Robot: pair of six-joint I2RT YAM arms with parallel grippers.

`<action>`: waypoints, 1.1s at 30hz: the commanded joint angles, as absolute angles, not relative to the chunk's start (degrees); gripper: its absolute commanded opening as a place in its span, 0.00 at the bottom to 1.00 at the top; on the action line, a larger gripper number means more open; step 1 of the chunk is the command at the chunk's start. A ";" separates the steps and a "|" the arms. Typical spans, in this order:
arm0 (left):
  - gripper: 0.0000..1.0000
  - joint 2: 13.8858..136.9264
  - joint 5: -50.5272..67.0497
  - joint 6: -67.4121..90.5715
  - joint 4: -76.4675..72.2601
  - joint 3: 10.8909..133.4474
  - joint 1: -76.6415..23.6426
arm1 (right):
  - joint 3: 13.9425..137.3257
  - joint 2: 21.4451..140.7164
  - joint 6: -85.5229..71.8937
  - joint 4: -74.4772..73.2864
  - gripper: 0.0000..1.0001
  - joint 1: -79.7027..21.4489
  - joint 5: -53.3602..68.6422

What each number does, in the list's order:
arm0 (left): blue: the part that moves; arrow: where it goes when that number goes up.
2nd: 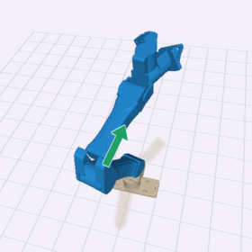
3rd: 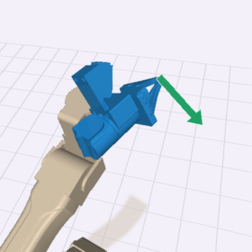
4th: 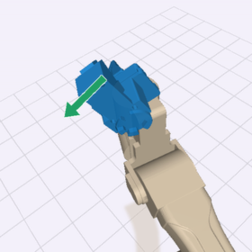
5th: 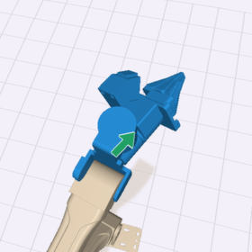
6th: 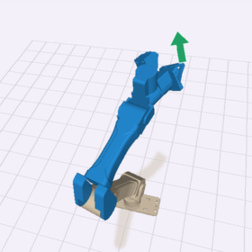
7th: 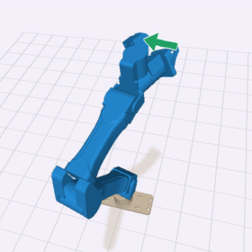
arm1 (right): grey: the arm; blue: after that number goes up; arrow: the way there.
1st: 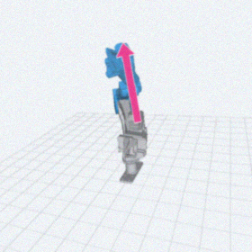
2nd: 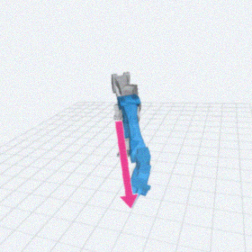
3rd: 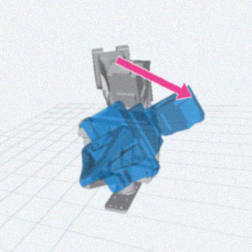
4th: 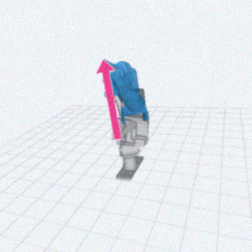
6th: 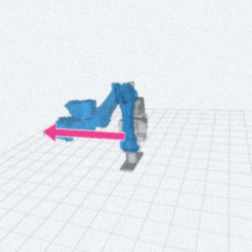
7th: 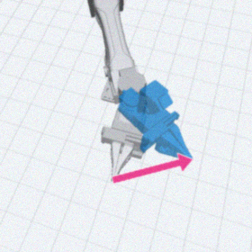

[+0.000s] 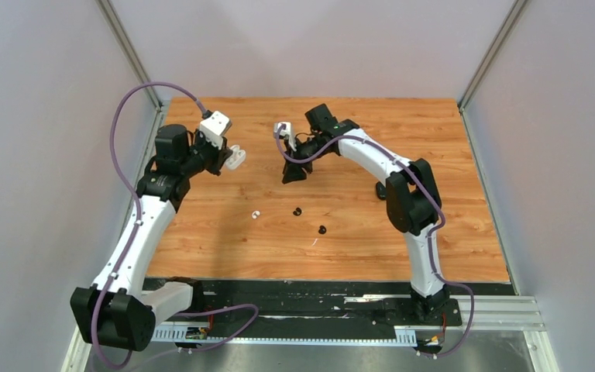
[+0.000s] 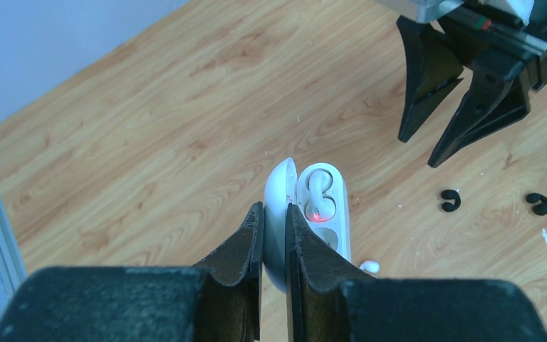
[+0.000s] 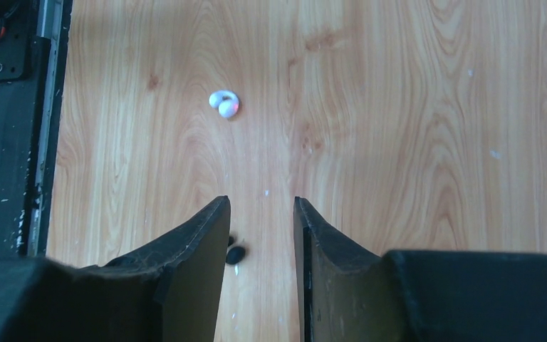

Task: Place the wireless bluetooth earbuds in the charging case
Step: Pick up the left earbud from the center of the board.

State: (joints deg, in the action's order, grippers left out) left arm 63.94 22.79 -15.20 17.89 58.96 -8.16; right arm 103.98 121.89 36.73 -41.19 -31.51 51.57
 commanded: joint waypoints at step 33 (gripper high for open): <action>0.00 59.10 19.03 -3.55 22.36 56.84 2.55 | 112.66 137.09 40.78 -32.97 0.36 -44.74 47.74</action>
State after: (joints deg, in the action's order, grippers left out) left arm 61.08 17.96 -4.62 24.91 57.74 2.20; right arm 112.88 136.73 38.52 -34.65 -44.77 47.92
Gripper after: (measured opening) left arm 0.185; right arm 0.362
